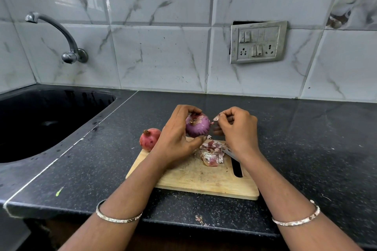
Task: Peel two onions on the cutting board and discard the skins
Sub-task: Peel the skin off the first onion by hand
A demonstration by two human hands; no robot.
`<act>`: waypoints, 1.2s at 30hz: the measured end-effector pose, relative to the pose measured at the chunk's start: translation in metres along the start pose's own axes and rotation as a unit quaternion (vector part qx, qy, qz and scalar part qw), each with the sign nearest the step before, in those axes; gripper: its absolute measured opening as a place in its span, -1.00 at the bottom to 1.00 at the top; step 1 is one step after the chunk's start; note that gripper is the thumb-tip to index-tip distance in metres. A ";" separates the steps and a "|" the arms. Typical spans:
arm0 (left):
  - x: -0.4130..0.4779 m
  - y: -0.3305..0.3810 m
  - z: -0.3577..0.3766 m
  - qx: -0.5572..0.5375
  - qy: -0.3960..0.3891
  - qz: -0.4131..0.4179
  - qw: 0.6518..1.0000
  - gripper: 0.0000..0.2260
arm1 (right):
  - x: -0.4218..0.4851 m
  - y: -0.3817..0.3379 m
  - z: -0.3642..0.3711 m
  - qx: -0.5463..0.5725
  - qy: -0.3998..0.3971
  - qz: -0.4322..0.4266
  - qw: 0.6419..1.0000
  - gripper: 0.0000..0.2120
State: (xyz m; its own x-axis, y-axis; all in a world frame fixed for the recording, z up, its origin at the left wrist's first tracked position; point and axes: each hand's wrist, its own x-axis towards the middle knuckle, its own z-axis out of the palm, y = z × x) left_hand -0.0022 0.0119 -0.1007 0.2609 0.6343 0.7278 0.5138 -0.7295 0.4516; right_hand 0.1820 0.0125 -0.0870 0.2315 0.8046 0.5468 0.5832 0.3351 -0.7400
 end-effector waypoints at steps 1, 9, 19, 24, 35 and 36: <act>0.000 -0.001 0.000 -0.002 0.001 -0.001 1.000 -0.48 | 0.000 0.000 -0.001 -0.010 0.006 0.010 1.000 -0.89; 0.001 -0.002 0.000 -0.006 0.011 -0.009 1.000 -0.46 | -0.008 -0.015 -0.009 -0.082 -0.070 0.000 0.994 -0.92; 0.000 0.002 -0.002 0.001 0.010 -0.020 1.000 -0.46 | -0.005 -0.011 -0.001 0.151 -0.121 0.022 0.981 -0.86; -0.001 0.002 -0.002 -0.002 0.010 -0.022 1.000 -0.46 | -0.004 -0.008 0.000 0.141 -0.104 0.002 0.985 -0.86; 0.001 0.008 -0.002 -0.020 0.013 -0.014 1.000 -0.49 | -0.003 -0.004 0.002 0.035 -0.060 -0.014 0.997 -0.85; 0.001 0.009 -0.002 -0.021 0.016 -0.013 1.000 -0.49 | -0.002 -0.003 0.002 0.014 -0.058 -0.013 0.998 -0.85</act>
State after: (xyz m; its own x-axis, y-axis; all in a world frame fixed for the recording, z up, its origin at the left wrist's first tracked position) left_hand 0.0011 0.0057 -0.0954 0.2211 0.6456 0.7309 0.4848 -0.7231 0.4921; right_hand 0.1782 0.0108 -0.0871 0.1245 0.8459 0.5186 0.5656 0.3689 -0.7375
